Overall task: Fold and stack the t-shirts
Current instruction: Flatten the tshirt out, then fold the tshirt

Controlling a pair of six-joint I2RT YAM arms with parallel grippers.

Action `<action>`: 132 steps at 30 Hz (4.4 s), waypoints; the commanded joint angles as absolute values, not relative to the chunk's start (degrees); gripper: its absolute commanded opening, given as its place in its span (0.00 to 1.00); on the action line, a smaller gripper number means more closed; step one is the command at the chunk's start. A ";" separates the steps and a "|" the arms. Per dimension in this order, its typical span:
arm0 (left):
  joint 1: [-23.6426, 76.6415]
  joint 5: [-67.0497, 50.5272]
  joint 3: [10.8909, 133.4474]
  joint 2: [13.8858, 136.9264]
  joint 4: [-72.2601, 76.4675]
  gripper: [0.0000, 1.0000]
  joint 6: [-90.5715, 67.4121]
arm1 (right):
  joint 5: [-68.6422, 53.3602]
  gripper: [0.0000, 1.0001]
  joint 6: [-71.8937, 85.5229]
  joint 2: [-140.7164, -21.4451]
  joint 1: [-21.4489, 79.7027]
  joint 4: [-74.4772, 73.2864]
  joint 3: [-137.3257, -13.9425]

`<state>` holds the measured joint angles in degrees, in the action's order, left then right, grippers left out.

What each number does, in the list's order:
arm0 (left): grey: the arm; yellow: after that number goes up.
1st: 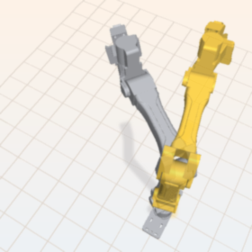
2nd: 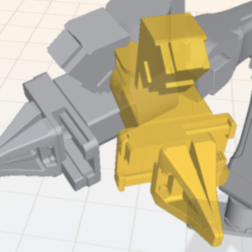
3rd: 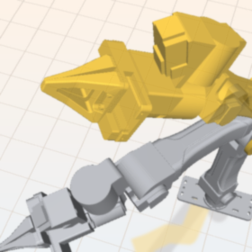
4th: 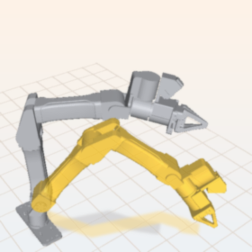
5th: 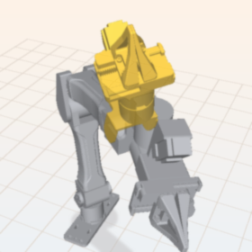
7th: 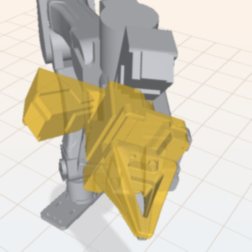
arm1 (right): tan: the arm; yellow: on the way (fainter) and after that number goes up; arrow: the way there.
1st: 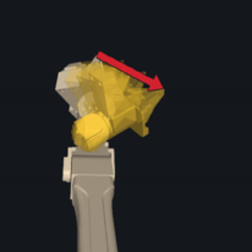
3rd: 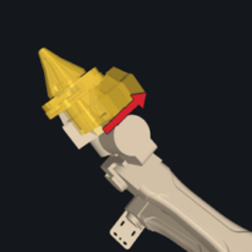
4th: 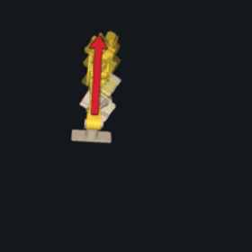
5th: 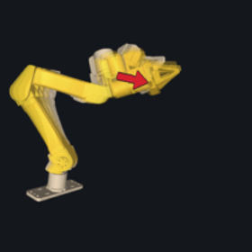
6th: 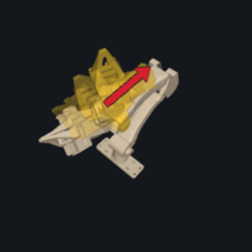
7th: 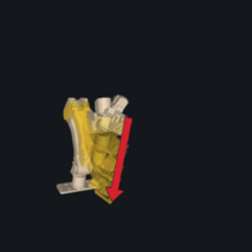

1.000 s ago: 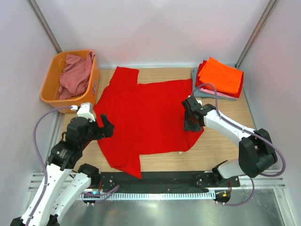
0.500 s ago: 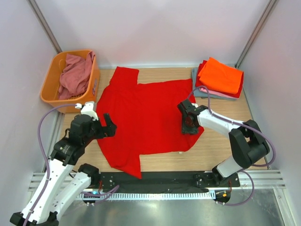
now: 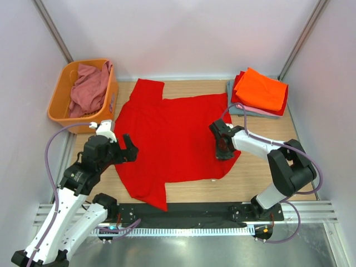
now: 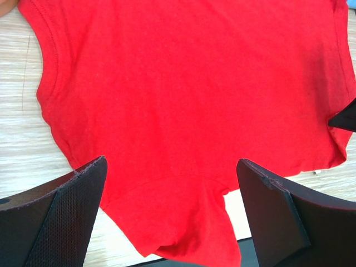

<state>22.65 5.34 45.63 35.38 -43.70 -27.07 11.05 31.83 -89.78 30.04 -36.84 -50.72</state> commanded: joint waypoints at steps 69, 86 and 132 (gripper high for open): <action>26.98 7.56 46.23 39.03 -42.63 0.96 -28.04 | 9.66 0.47 54.15 -38.86 16.08 -49.31 -41.13; 49.56 18.36 51.41 47.72 -65.00 0.93 -53.95 | 5.61 0.66 41.49 -61.06 43.21 -26.82 -51.14; 52.47 37.09 50.19 11.07 -61.87 0.95 -49.83 | 26.18 0.16 22.41 -120.33 86.66 -30.14 -86.22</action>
<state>52.38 36.25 50.41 11.35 -63.90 -49.12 18.22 23.64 -119.42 87.35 -26.48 -85.49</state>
